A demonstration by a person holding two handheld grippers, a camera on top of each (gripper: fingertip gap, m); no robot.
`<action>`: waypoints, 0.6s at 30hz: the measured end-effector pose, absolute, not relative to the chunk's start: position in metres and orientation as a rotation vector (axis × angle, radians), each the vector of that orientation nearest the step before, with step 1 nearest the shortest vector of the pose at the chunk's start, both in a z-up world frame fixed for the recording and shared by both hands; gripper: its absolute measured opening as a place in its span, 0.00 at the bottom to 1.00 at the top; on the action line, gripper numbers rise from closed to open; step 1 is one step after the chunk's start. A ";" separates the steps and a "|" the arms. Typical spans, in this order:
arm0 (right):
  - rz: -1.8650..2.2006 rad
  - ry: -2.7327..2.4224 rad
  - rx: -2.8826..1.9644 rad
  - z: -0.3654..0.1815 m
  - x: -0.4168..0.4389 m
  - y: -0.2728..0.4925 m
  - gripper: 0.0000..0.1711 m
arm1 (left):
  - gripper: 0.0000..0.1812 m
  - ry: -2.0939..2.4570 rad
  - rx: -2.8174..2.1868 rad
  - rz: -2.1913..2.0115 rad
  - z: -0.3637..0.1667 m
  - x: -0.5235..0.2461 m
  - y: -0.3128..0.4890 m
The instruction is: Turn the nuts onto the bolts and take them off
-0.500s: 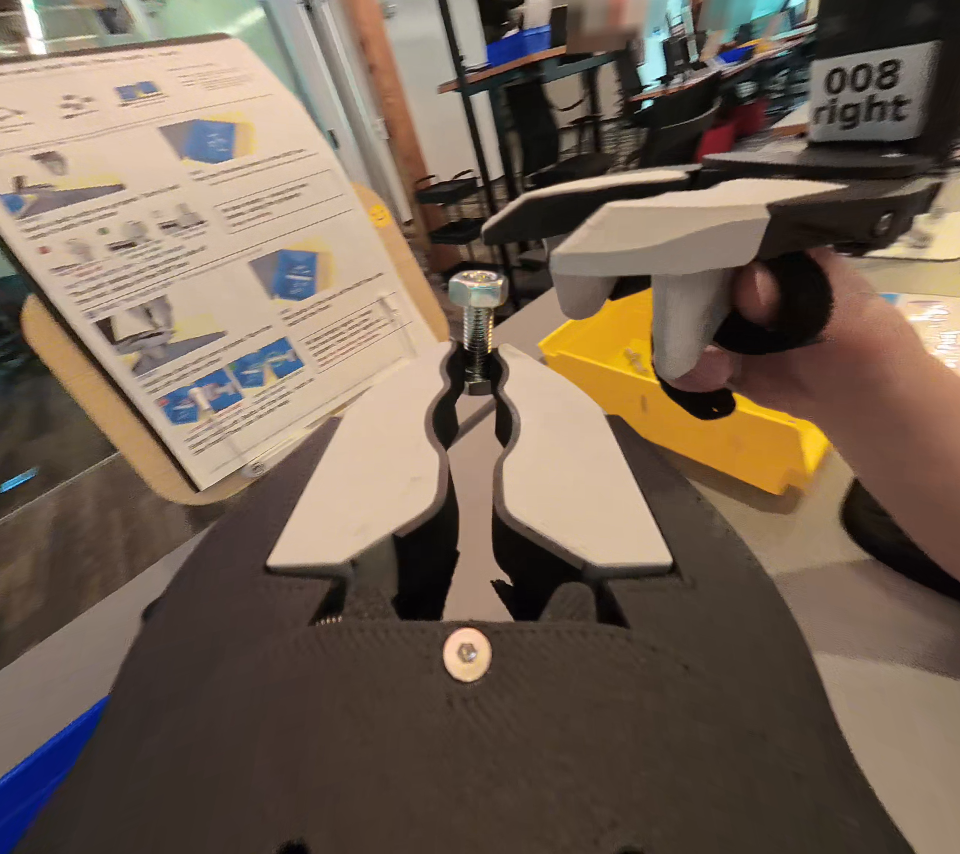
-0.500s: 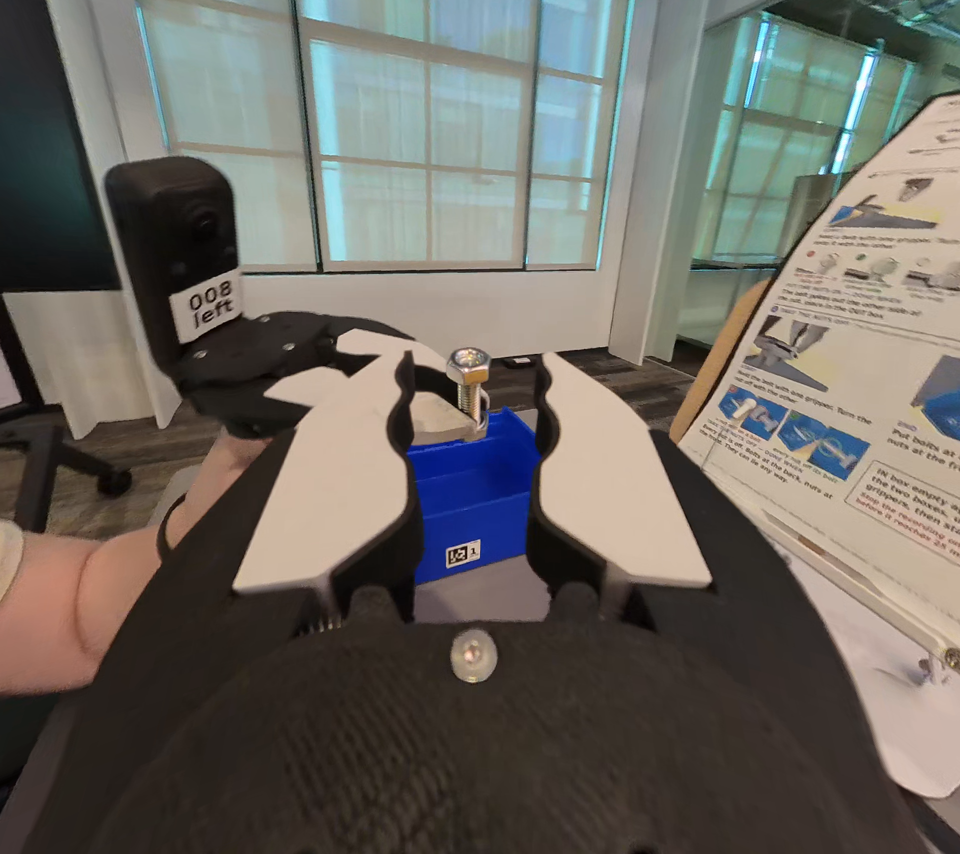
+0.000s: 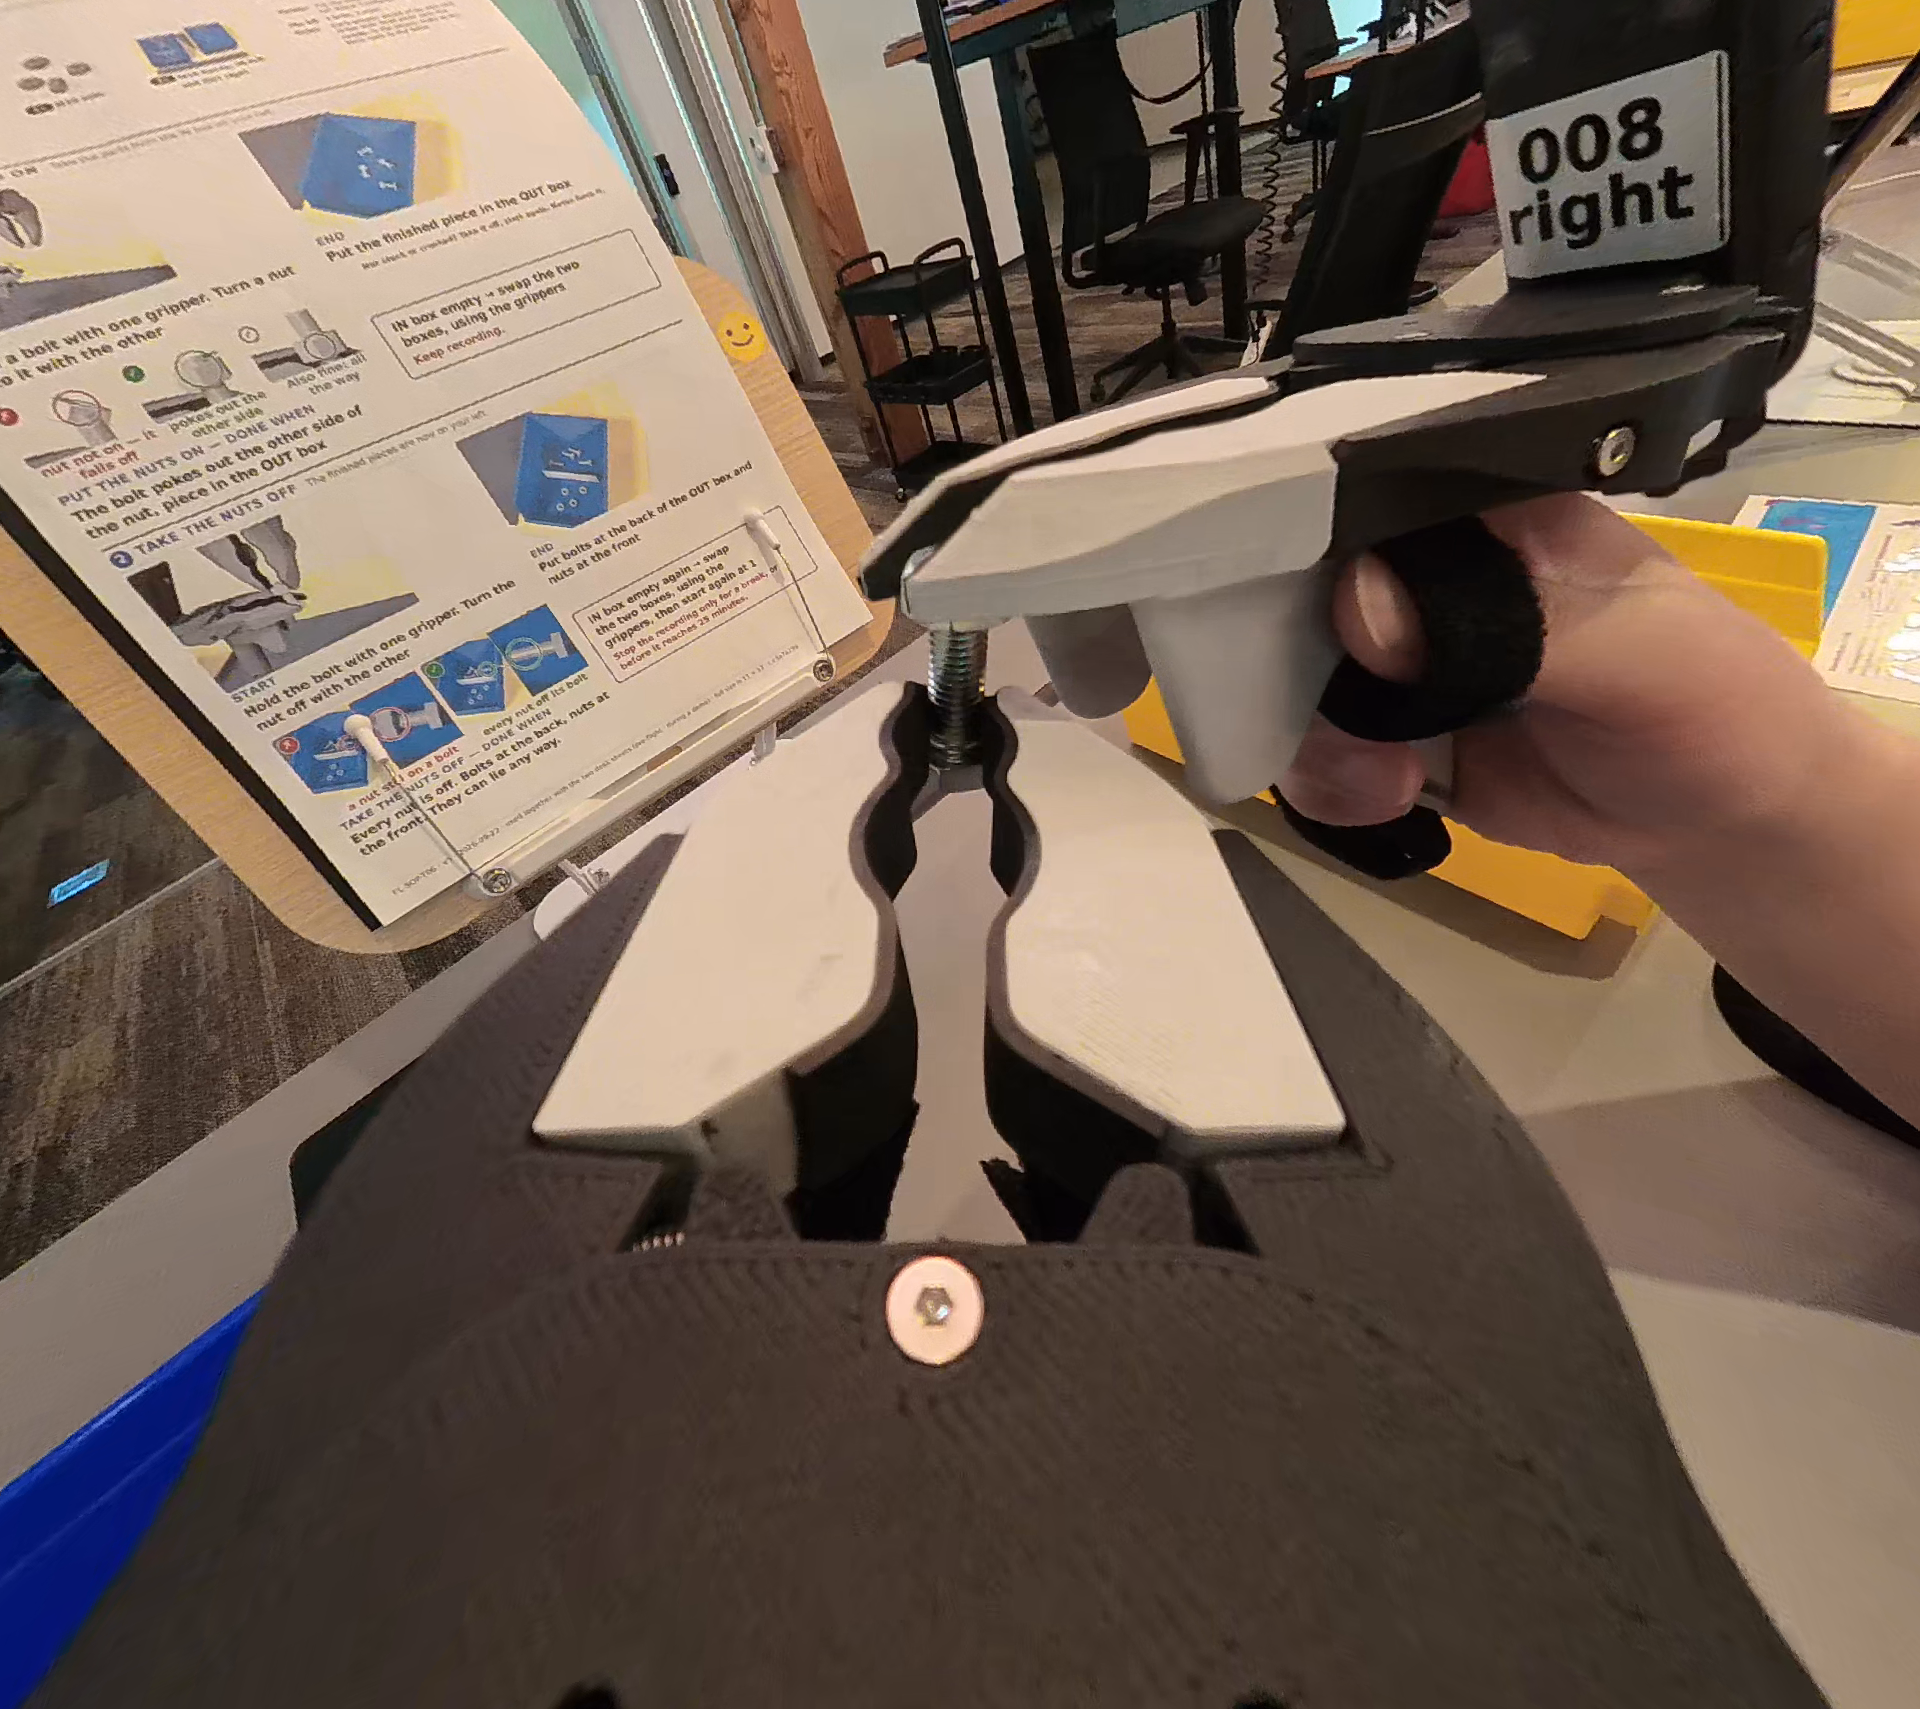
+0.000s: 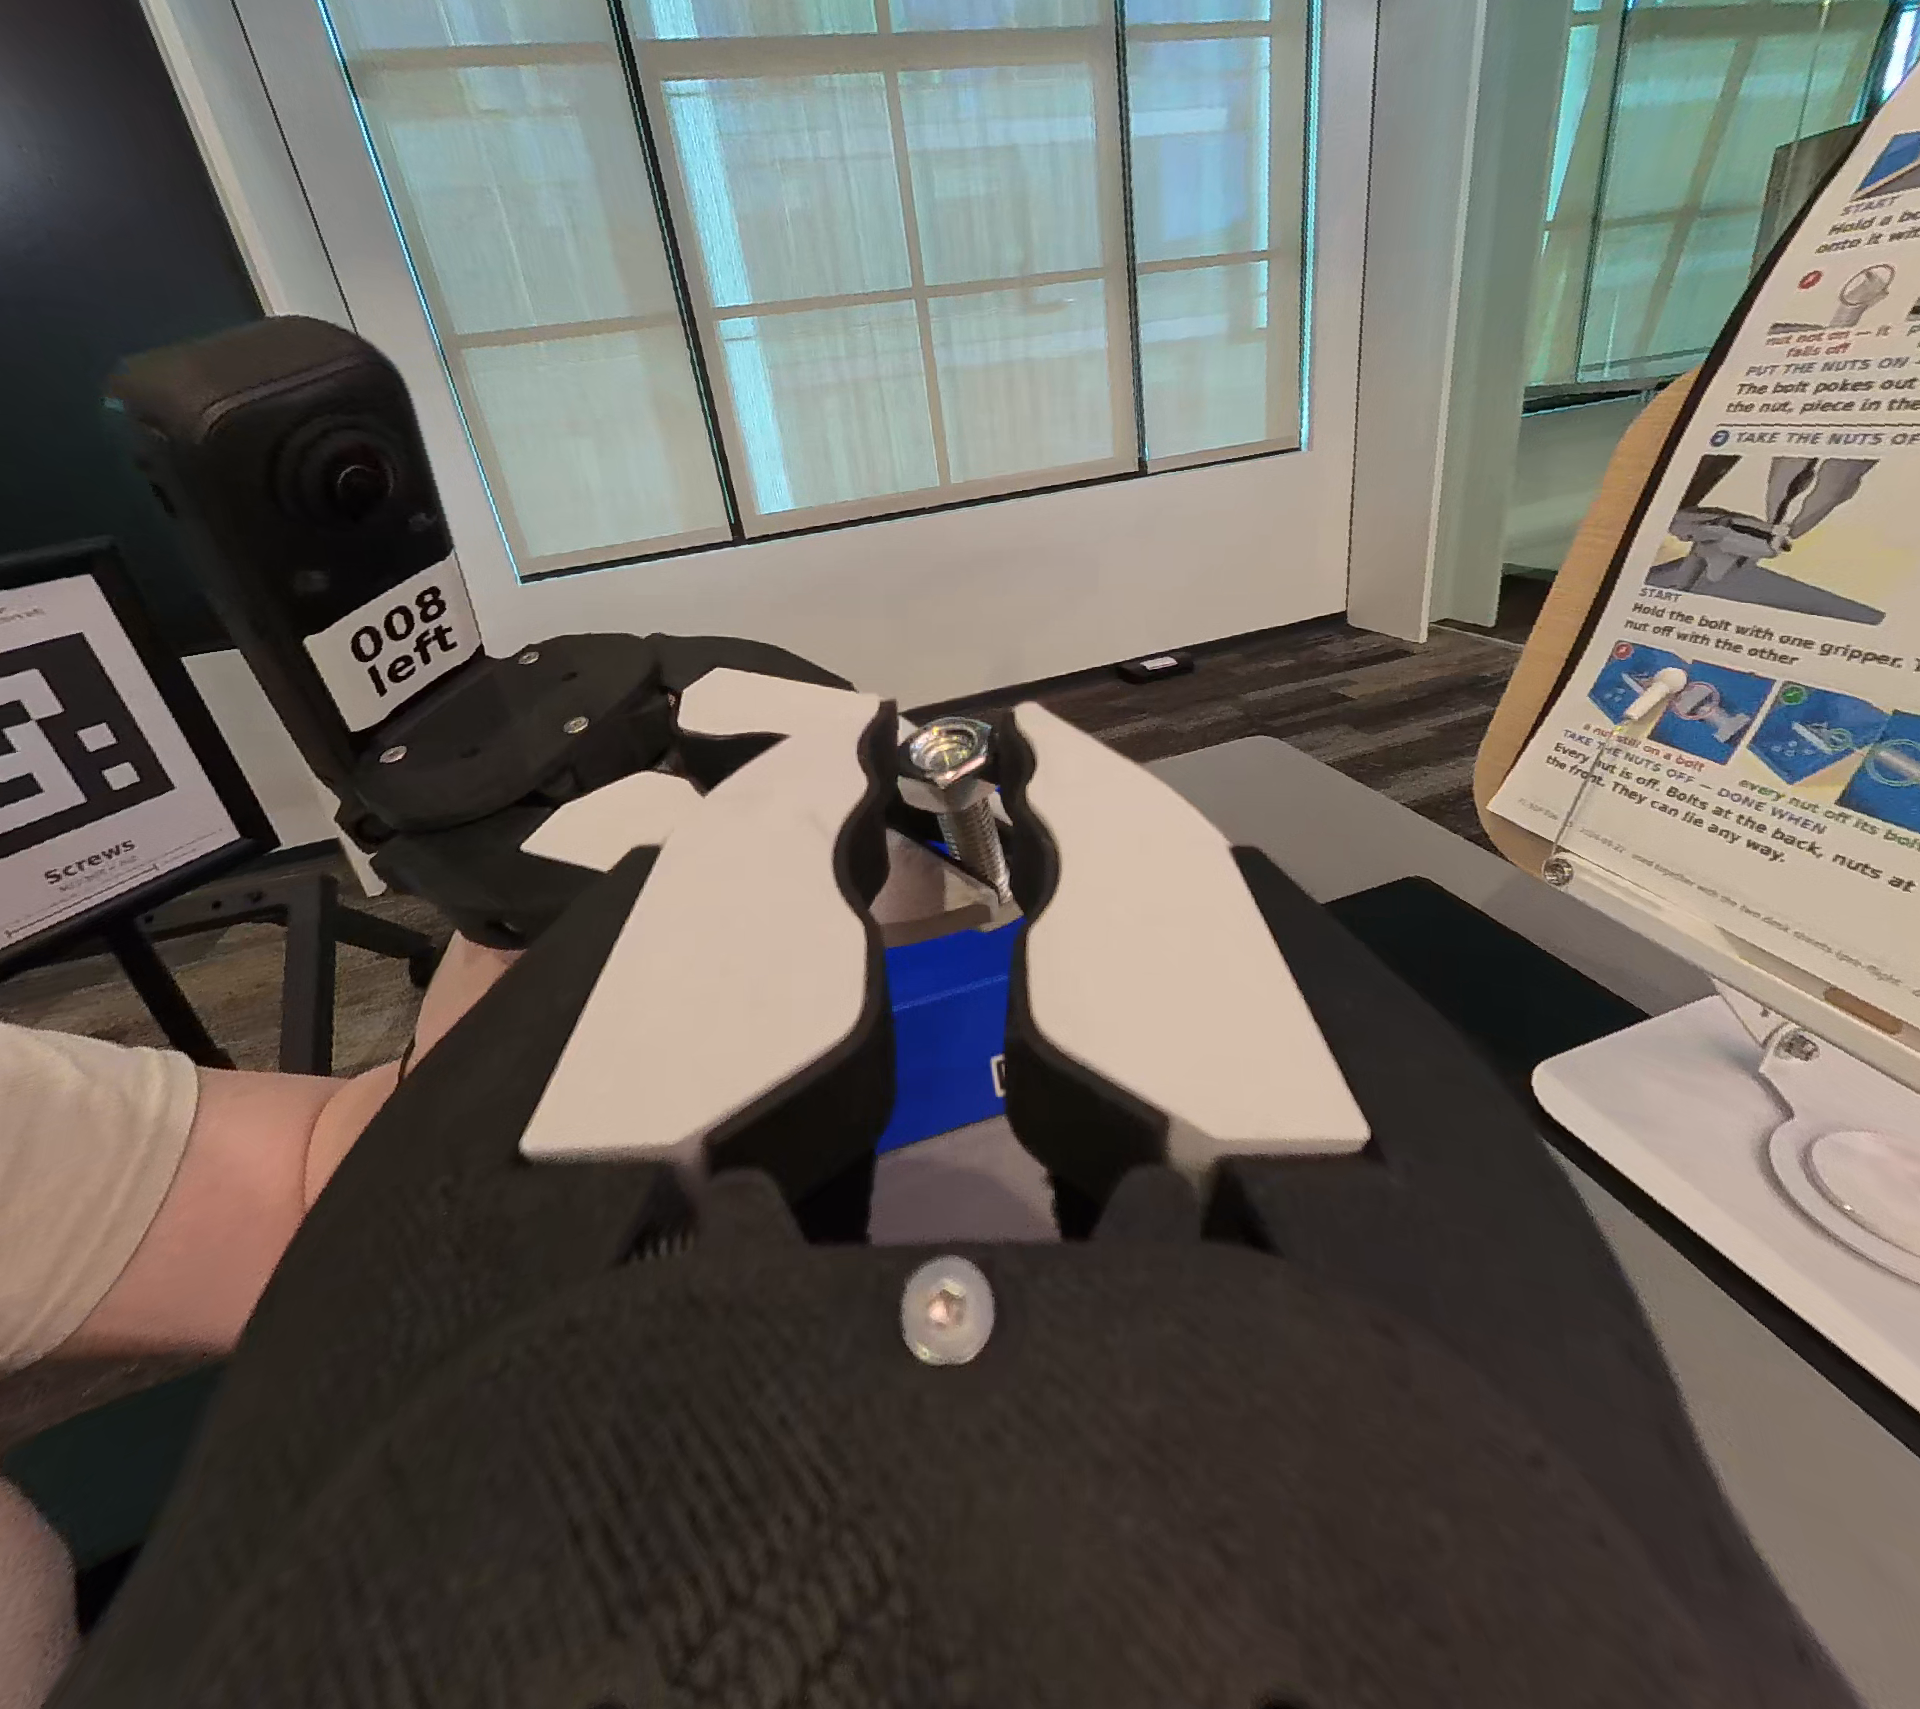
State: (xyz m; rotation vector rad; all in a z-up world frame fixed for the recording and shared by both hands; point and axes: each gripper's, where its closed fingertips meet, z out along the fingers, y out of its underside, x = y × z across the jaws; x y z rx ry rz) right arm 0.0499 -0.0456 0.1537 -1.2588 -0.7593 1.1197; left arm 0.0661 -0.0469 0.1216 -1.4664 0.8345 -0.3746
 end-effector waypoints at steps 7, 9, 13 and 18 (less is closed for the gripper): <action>1.114 -0.769 -1.268 0.152 0.050 -0.046 0.12 | 0.05 0.839 -1.477 -0.380 0.121 0.065 -0.047; 1.086 -0.777 -1.274 0.152 0.049 -0.046 0.12 | 0.05 0.837 -1.476 -0.387 0.121 0.065 -0.047; 1.034 -0.799 -1.284 0.151 0.048 -0.047 0.12 | 0.05 0.838 -1.478 -0.410 0.122 0.064 -0.048; 1.036 -0.864 -1.257 0.153 0.050 -0.054 0.11 | 0.05 0.895 -1.460 -0.473 0.124 0.068 -0.055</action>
